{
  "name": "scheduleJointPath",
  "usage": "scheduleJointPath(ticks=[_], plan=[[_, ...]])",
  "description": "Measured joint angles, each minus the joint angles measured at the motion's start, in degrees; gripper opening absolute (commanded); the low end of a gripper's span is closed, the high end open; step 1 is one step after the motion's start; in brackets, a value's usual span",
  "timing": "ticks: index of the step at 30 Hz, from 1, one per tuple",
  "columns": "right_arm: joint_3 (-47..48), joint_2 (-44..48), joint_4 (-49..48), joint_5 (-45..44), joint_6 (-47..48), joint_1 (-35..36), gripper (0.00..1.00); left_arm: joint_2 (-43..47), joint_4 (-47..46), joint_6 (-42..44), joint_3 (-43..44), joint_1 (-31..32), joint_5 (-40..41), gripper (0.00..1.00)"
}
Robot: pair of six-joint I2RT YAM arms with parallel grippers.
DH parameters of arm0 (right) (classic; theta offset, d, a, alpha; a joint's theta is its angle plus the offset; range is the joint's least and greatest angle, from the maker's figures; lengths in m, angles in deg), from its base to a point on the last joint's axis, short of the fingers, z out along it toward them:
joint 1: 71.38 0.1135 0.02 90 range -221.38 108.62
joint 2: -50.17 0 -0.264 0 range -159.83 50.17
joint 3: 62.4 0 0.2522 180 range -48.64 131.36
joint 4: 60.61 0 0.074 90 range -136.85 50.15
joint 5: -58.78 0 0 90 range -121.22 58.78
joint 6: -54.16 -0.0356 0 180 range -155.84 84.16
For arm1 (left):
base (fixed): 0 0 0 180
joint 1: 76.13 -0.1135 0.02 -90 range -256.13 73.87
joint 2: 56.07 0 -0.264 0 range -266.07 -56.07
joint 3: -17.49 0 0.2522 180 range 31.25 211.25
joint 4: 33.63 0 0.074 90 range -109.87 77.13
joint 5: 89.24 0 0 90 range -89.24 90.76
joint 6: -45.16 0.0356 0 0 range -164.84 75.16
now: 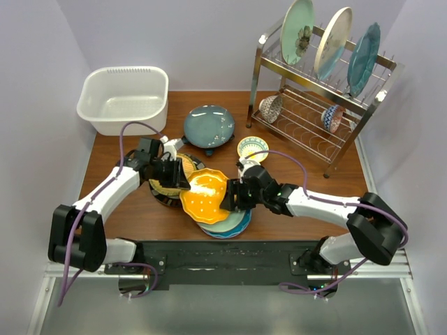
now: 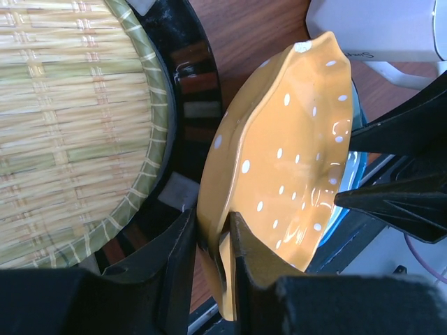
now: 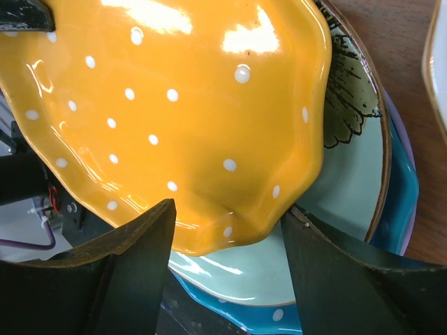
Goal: Place the plates into the plastic bin on the countertop
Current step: Pick up the plate at the center of the board.
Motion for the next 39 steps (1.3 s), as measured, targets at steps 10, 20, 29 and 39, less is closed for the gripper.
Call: scheduleJointPath(ticks=[10, 20, 29, 39], plan=[[-0.17, 4.2, 0.39, -0.39, 0.98, 0.0, 0.83, 0.68, 0.24, -0.44, 1.18, -1.14, -0.76, 0.0], [-1.18, 9.01, 0.09, -0.44, 3.02, 0.0, 0.99, 0.72, 0.68, -0.44, 2.08, -1.84, -0.61, 0.0], [-1.2, 10.82, 0.11, -1.46, 4.28, 0.0, 0.99, 0.92, 0.92, -0.44, 3.08, -2.73, 0.2, 0.0], [-1.2, 10.82, 0.13, -1.44, 4.5, 0.0, 0.99, 1.68, 0.92, -0.42, 3.39, -4.33, 0.31, 0.0]])
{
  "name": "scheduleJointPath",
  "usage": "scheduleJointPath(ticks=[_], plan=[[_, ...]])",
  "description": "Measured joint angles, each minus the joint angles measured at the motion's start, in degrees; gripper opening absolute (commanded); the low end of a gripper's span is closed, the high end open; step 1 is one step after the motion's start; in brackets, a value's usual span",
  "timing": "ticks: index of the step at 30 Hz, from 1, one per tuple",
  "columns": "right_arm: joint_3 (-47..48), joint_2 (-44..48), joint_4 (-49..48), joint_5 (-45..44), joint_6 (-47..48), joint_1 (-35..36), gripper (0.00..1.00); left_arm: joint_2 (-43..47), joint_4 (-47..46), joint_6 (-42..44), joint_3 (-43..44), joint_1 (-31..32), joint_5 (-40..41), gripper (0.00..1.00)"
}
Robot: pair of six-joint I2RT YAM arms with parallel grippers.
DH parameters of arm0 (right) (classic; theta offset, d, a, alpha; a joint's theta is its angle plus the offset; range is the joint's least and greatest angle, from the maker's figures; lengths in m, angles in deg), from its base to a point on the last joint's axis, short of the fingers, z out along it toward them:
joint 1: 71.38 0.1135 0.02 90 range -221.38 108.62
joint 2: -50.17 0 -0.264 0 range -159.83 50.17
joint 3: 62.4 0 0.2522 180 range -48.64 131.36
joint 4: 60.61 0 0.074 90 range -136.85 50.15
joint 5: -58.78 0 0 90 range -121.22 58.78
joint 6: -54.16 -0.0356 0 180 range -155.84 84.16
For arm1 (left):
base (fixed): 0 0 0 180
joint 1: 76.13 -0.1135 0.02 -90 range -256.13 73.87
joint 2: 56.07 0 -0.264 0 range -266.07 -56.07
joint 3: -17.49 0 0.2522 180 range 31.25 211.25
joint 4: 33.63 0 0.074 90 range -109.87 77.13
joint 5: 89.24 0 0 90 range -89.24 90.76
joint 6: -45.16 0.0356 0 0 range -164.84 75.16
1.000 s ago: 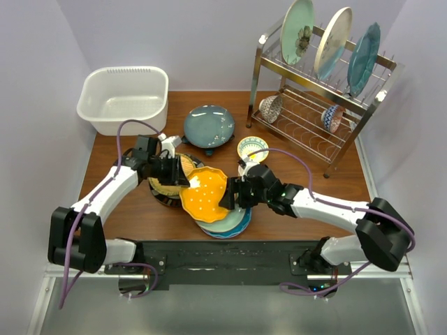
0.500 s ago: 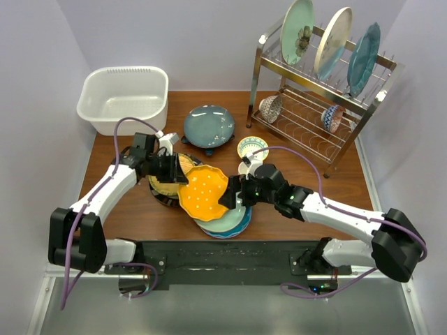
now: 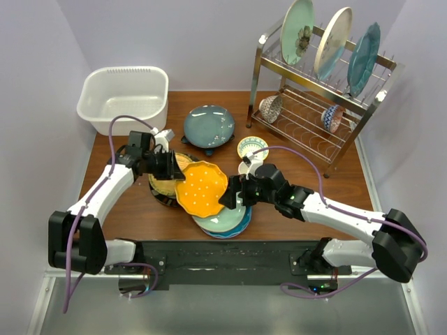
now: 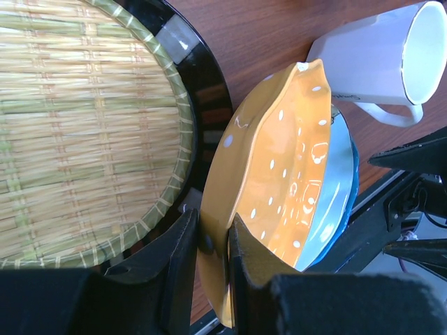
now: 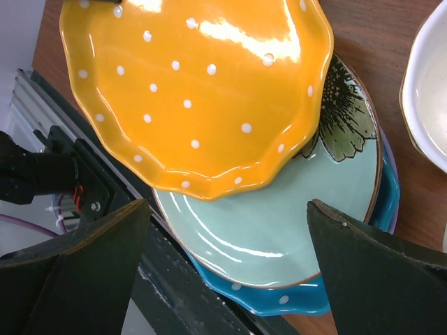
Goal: Place the plates into the plastic bin on the countertop
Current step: Pick up the plate at the center of the board, then place the plate in the plastic bin.
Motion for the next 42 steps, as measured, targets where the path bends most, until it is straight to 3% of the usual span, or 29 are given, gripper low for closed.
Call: scheduleJointPath(ticks=[21, 42], plan=[[0.0, -0.31, -0.02, 0.11, -0.02, 0.0, 0.99, 0.55, -0.57, -0.81, 3.15, -4.98, -3.1, 0.0], [0.02, -1.99, 0.0, 0.26, -0.02, 0.48, 0.99, 0.52, -4.26, -4.04, 5.33, -5.9, -5.4, 0.0]])
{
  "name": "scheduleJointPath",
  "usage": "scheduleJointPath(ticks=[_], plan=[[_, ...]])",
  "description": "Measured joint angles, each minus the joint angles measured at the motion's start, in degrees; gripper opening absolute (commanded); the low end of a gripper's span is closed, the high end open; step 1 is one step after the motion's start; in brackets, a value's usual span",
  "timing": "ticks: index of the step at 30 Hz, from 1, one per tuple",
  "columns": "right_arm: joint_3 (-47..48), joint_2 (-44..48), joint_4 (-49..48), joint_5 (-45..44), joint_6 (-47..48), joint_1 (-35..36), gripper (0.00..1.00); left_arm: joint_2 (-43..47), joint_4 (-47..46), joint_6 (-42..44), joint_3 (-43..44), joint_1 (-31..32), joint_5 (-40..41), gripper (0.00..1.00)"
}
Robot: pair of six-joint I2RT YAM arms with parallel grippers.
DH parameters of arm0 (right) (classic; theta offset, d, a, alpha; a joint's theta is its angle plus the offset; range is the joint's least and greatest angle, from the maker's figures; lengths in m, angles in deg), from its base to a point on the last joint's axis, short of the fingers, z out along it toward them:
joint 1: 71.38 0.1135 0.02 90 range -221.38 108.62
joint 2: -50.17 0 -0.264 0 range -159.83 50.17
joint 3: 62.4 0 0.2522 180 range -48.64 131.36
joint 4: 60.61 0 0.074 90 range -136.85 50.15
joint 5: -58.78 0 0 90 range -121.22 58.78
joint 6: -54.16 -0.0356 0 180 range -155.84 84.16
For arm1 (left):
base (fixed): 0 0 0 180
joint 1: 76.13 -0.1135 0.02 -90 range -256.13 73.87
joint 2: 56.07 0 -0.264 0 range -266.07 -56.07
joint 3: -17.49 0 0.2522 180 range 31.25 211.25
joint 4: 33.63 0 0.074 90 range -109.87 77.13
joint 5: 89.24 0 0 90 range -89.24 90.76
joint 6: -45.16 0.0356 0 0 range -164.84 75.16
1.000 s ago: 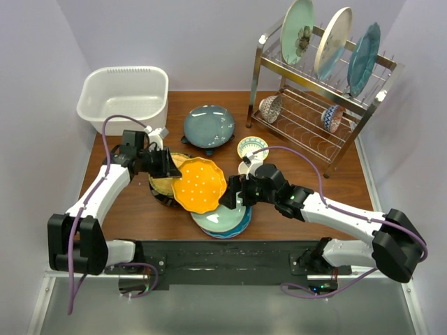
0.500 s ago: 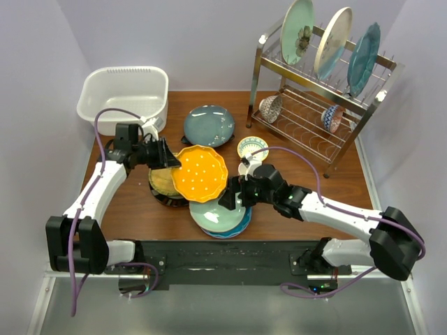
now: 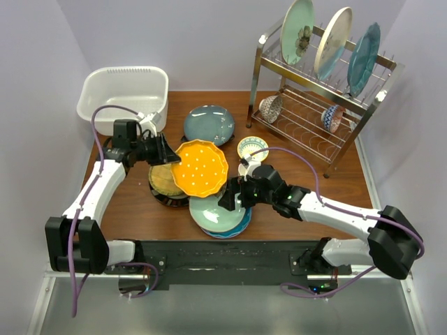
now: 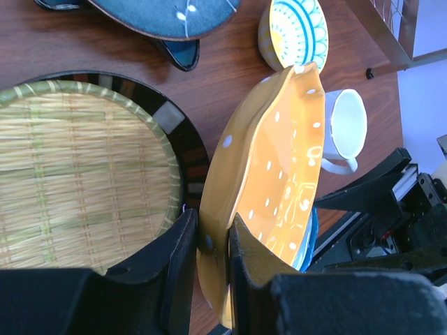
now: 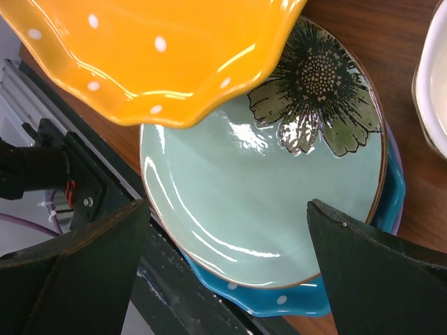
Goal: Place the plates into the plastic bin on the countertop
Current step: Place the plate in the plastic bin.
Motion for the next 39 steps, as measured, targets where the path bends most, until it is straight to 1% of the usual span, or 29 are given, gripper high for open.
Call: scheduleJointPath(ticks=[11, 16, 27, 33, 39], plan=[[0.0, 0.0, 0.0, 0.02, 0.0, 0.52, 0.99, 0.0, 0.02, -0.44, 2.25, -1.49, 1.95, 0.0], [0.0, 0.0, 0.0, 0.02, 0.0, 0.81, 0.99, 0.0, 1.16, -0.68, 3.08, -2.54, 4.59, 0.0], [0.0, -0.02, 0.0, 0.02, 0.0, 1.09, 0.99, 0.0, 2.93, -0.7, 5.42, -7.26, 9.49, 0.0], [0.0, -0.35, 0.0, -0.02, 0.0, 1.27, 0.99, 0.0, 3.8, -0.68, 5.99, -9.22, 9.66, 0.0], [0.0, -0.46, 0.0, -0.02, 0.02, 1.55, 0.99, 0.0, 2.84, -2.03, 6.03, -11.21, 7.63, 0.0]])
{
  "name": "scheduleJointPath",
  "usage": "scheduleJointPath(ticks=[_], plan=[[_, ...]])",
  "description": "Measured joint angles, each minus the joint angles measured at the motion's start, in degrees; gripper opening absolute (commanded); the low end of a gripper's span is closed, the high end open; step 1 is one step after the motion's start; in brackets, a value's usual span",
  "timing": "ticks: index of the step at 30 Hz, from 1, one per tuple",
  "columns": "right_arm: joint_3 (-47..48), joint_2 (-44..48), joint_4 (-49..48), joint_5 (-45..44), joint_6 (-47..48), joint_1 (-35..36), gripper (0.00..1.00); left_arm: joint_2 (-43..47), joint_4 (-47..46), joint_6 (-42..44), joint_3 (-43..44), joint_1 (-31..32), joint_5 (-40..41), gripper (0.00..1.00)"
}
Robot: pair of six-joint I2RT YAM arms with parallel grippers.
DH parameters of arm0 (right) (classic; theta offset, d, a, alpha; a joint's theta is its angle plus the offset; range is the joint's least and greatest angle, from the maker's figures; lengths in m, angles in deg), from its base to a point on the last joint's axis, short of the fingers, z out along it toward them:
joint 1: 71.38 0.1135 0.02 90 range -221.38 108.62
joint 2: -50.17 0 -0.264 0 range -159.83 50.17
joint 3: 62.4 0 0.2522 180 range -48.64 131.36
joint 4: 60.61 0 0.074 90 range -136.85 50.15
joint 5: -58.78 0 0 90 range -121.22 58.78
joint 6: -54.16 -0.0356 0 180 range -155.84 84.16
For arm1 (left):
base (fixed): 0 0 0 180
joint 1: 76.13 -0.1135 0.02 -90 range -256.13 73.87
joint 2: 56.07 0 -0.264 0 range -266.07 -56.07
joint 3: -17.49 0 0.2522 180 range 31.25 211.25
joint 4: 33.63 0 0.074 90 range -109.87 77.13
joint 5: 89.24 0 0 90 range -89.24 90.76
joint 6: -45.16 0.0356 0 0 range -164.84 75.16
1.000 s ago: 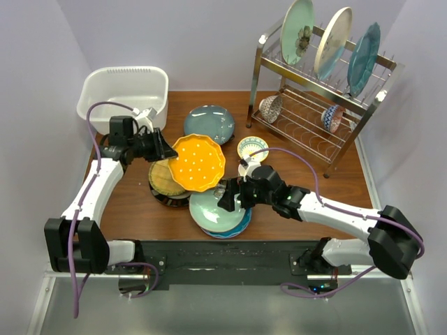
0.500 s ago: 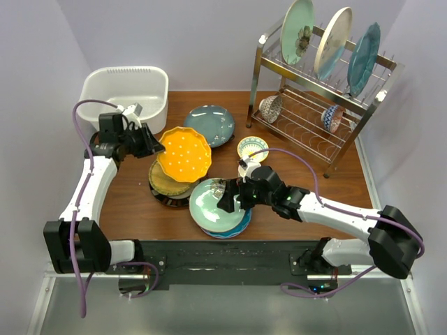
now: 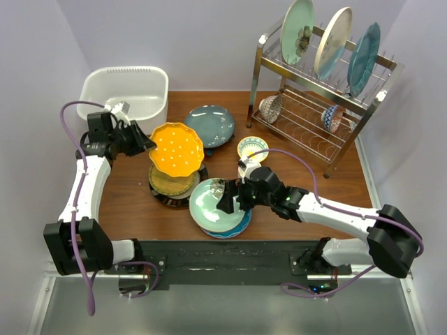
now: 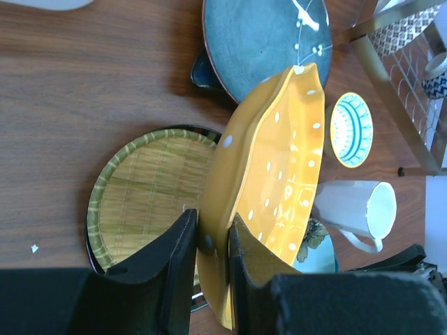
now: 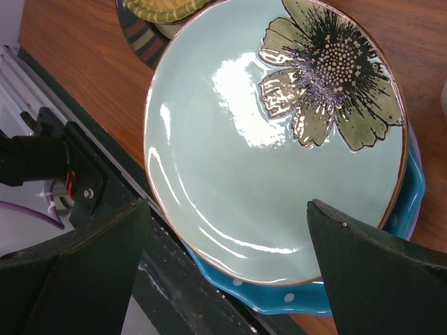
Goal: Place the plates into the plastic bin on the countertop
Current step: Place the plate in the plastic bin.
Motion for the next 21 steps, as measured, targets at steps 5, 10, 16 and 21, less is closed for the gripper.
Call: scheduleJointPath(ticks=[5, 10, 16, 21], plan=[[0.0, -0.57, 0.0, 0.0, -0.02, 0.07, 0.99, 0.0, -3.17, -2.4, 0.04, -0.59, -0.33, 0.0], [0.04, -0.74, 0.0, 0.02, 0.02, 0.26, 0.99, 0.0, -5.2, -4.42, 0.76, -0.66, -0.04, 0.0], [0.24, -1.57, 0.02, 0.02, 0.2, 0.28, 0.99, -0.02, -7.63, -7.21, 2.43, -0.68, 0.98, 0.0], [0.24, -1.57, 0.0, 0.02, 0.46, 0.33, 0.99, -0.66, -9.84, -9.66, 3.72, -0.68, 2.08, 0.0]])
